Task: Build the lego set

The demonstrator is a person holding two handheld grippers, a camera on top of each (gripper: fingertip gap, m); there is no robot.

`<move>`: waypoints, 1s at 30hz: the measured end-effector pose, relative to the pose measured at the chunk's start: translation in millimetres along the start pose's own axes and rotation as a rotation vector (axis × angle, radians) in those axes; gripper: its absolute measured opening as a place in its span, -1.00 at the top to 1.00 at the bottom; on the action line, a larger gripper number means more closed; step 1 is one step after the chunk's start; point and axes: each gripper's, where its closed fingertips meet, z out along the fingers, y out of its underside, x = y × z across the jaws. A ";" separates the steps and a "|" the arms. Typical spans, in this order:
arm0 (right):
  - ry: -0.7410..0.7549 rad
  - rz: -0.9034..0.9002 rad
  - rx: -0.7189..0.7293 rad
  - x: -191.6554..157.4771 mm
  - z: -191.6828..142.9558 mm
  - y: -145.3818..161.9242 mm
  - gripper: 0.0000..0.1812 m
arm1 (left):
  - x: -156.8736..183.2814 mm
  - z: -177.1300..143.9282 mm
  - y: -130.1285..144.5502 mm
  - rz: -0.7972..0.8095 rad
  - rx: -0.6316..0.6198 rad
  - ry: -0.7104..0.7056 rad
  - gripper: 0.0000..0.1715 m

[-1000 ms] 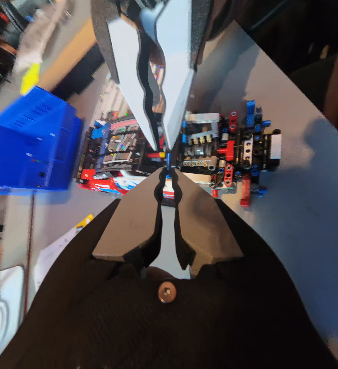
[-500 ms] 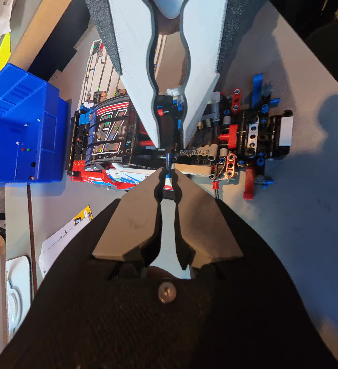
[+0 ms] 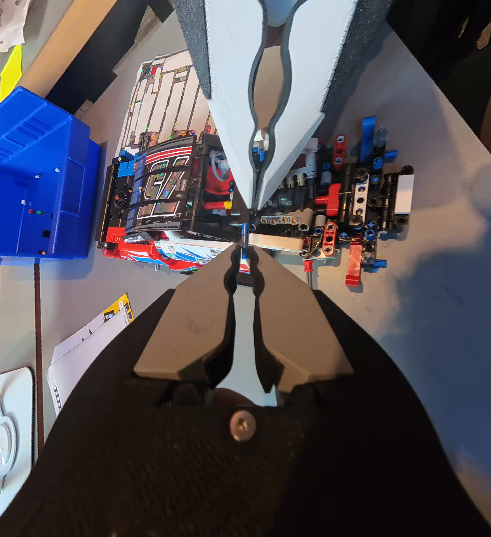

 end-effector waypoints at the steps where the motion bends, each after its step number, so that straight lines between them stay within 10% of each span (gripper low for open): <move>1: -0.006 0.000 0.003 -0.7 -0.2 0.4 1.00 | 0.3 0.0 0.3 0.000 0.000 0.002 0.97; 20: -0.017 0.105 0.058 8.6 -3.1 1.3 0.97 | -3.9 5.7 0.0 0.080 -0.010 -0.057 0.97; 30: -0.137 0.411 0.232 27.1 -20.3 -12.4 0.93 | -22.6 -7.6 -14.6 0.643 -0.080 -0.410 0.97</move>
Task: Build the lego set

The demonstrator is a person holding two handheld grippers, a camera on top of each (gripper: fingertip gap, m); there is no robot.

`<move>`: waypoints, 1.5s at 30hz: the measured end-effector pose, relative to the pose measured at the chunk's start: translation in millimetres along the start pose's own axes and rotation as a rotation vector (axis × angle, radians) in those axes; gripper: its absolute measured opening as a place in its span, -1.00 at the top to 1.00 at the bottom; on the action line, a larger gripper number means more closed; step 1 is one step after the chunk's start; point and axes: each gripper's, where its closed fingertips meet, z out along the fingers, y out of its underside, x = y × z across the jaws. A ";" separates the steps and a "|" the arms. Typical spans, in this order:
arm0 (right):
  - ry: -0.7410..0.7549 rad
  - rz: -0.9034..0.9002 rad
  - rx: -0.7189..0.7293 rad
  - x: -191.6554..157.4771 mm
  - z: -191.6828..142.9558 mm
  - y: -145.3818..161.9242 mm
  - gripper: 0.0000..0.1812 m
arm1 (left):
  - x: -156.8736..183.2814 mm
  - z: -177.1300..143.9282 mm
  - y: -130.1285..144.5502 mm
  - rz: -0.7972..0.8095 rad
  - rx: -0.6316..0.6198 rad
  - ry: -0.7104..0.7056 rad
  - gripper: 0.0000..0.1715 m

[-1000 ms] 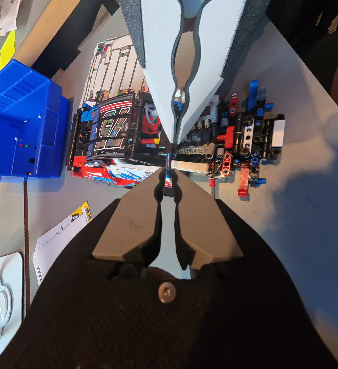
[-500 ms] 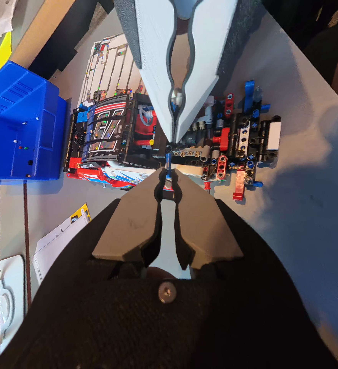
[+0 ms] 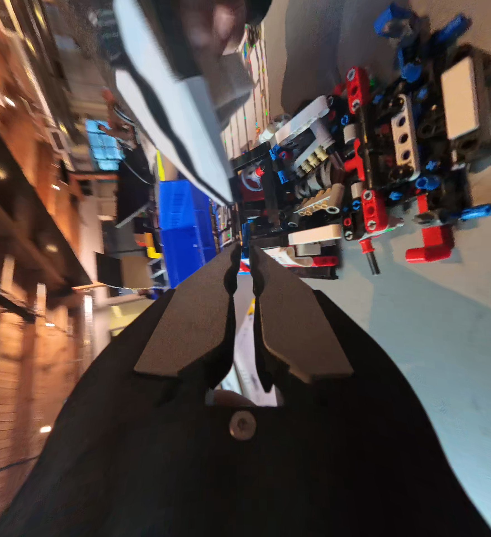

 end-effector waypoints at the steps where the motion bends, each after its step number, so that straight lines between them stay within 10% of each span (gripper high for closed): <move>1: -0.043 0.064 0.038 0.0 -3.7 -6.6 0.92 | -1.8 0.2 -0.8 0.050 -0.006 -0.033 0.98; 18: -0.265 0.232 0.074 -19.8 6.5 -8.3 0.95 | -7.3 -5.3 -21.6 0.129 0.110 -0.175 0.97; 31: -0.129 0.025 0.070 -12.3 5.2 -5.2 0.95 | -13.1 -18.4 -18.0 -1.106 0.388 0.477 0.88; 45: -0.109 -0.095 0.096 -19.5 7.2 -7.8 0.95 | -5.2 -13.7 -23.1 -1.319 0.421 0.637 0.96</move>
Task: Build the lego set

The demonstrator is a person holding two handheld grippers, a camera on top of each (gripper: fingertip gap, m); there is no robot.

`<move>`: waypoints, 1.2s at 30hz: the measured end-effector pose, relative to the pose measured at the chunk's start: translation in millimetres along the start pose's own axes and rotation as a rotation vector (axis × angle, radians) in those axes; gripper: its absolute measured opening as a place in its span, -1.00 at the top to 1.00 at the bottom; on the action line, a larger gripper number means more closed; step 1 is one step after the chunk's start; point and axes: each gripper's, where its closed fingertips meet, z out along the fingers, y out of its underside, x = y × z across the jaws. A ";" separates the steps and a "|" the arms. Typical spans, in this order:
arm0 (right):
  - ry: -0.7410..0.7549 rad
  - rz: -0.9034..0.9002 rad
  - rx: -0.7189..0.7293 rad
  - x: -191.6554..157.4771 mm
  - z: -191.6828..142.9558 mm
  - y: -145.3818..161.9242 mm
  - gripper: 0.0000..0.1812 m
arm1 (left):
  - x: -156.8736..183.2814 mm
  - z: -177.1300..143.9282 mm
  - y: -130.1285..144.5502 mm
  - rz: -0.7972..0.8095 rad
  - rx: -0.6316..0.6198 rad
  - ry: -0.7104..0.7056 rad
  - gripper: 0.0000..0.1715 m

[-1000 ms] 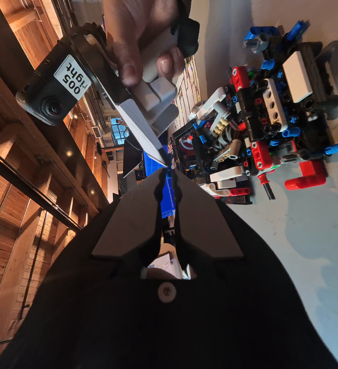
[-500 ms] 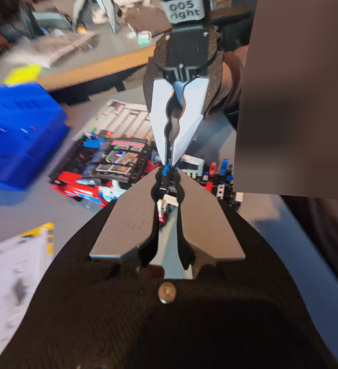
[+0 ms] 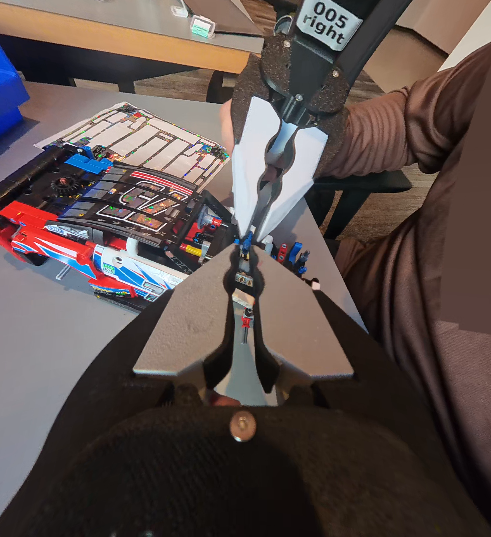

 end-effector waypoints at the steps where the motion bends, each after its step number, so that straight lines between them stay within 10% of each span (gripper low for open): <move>1: 0.000 0.000 0.001 0.1 0.0 0.2 0.95 | 0.7 0.0 -0.4 -0.001 0.003 0.006 0.98; 23: 0.009 0.075 0.003 11.0 -5.0 5.7 0.96 | -15.6 -0.1 4.0 0.123 -0.018 -0.108 0.98; 36: 0.108 -0.018 -0.238 4.0 11.3 33.9 0.88 | -15.1 0.0 16.5 0.152 -0.125 -0.112 0.98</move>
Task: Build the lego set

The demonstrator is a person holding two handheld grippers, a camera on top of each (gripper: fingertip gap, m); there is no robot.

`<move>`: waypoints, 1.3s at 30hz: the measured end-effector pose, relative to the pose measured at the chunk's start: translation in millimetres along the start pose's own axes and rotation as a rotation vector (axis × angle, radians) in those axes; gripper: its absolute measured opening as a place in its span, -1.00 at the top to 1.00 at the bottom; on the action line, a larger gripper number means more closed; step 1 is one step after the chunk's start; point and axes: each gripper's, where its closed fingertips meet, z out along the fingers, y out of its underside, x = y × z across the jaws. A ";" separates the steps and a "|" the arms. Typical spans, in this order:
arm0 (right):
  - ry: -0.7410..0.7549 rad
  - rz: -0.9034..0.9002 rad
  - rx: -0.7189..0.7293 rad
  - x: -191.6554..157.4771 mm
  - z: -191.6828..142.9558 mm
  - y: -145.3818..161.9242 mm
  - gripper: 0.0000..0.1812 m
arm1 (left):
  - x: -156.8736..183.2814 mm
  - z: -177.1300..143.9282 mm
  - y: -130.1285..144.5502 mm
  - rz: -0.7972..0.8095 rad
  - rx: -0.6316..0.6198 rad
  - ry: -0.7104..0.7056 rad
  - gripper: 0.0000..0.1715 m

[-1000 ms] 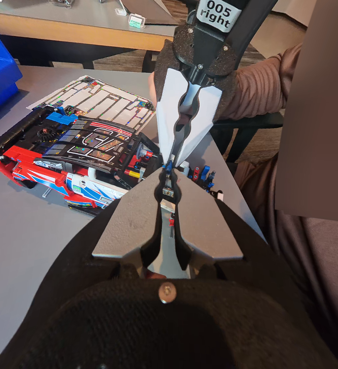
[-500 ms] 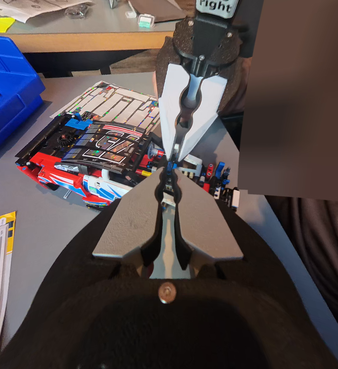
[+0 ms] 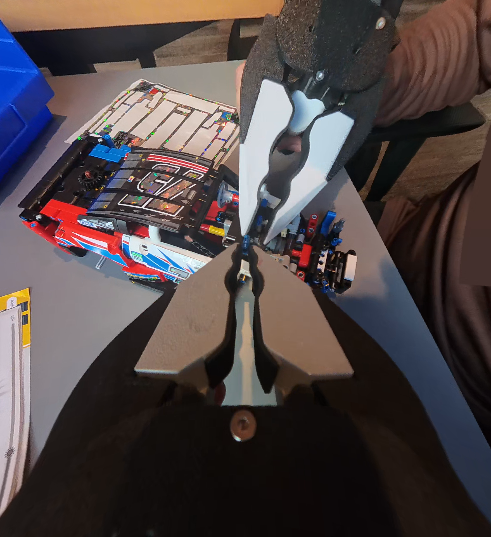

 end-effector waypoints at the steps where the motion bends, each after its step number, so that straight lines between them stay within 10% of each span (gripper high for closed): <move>1: 0.010 -0.015 -0.008 -0.3 0.5 -0.2 0.90 | -0.4 0.5 1.4 0.013 -0.012 -0.009 0.98; 39: -0.048 -0.205 -0.094 3.5 6.7 -0.6 1.00 | -6.2 0.9 4.5 0.027 -0.022 -0.029 0.98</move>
